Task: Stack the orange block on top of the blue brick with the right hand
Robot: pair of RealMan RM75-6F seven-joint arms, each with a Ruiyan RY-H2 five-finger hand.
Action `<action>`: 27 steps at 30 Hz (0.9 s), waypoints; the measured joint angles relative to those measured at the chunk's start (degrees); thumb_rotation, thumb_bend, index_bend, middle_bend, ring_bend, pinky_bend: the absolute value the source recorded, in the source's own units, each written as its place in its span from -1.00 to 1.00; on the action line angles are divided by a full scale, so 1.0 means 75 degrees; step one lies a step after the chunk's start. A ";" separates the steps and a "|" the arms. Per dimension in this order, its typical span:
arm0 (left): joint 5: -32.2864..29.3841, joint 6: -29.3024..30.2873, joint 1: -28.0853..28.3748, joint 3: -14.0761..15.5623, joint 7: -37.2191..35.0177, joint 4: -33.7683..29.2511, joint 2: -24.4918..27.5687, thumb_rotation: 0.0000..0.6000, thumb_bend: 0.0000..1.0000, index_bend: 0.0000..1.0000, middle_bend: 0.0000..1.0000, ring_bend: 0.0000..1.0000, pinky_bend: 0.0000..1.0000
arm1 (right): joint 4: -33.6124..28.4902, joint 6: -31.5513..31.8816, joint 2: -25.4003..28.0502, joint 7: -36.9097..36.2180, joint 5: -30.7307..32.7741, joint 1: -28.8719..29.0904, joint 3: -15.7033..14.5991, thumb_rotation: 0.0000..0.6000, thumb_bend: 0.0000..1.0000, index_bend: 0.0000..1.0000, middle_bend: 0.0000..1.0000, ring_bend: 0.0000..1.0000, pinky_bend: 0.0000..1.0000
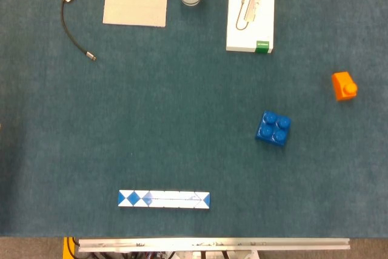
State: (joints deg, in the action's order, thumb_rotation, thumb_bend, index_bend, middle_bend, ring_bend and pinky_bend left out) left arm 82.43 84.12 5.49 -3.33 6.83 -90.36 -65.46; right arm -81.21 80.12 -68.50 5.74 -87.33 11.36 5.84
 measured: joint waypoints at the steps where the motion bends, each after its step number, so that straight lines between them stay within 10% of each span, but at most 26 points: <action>1: 0.0000 0.0015 -0.0012 0.0003 0.0012 -0.0012 -0.0002 1.00 -0.57 -0.27 -0.25 -0.35 -0.03 | 0.0118 -0.0029 -0.0010 -0.0020 -0.0071 0.0061 -0.0002 1.00 -1.00 -0.51 -0.43 -0.70 -0.47; 27: -0.0891 -0.0565 0.0246 -0.0363 0.0227 0.1012 -0.0452 1.00 -0.57 -0.27 -0.25 -0.34 -0.03 | 0.2904 -0.0485 0.0125 -0.3429 -0.2659 0.1942 -0.1205 1.00 -0.96 -0.26 -0.60 -0.71 -0.51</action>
State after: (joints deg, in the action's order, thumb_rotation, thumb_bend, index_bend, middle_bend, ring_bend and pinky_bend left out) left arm 75.74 79.88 7.33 -6.06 8.53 -82.77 -68.86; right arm -59.43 76.48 -67.56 -19.97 -107.28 25.92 -3.19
